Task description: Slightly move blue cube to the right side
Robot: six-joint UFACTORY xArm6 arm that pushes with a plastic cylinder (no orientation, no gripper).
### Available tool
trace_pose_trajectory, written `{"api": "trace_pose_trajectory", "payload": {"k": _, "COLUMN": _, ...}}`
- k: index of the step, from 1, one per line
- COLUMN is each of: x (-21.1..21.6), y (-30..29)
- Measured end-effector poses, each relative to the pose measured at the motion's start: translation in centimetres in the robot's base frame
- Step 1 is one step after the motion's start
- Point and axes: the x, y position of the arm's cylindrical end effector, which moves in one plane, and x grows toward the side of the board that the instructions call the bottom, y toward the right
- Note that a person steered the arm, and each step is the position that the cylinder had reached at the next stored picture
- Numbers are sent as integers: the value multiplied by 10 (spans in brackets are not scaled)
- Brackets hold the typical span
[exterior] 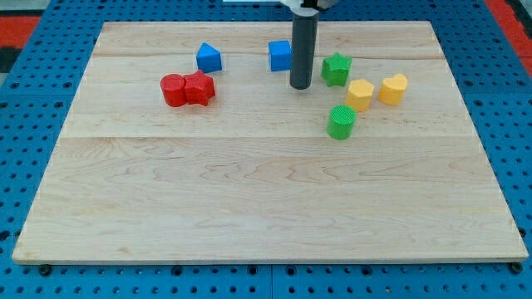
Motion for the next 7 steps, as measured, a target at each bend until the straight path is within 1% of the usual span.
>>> {"api": "trace_pose_trajectory", "payload": {"k": 5, "x": -1, "y": 4}}
{"api": "trace_pose_trajectory", "payload": {"k": 7, "x": 9, "y": 32}}
